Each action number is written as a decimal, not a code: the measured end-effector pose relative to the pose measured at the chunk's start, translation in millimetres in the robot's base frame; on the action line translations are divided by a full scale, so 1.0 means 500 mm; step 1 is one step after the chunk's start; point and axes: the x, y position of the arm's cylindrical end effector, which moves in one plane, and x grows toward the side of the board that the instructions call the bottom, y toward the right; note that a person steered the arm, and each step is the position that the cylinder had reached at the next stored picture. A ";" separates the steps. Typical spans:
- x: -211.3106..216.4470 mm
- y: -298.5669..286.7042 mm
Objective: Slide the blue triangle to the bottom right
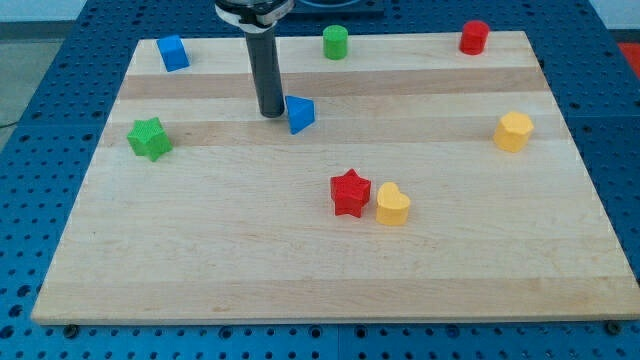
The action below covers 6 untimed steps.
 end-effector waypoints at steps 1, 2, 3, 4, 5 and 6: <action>0.000 0.037; 0.002 0.102; 0.028 0.165; 0.082 0.181; 0.121 0.223; 0.121 0.289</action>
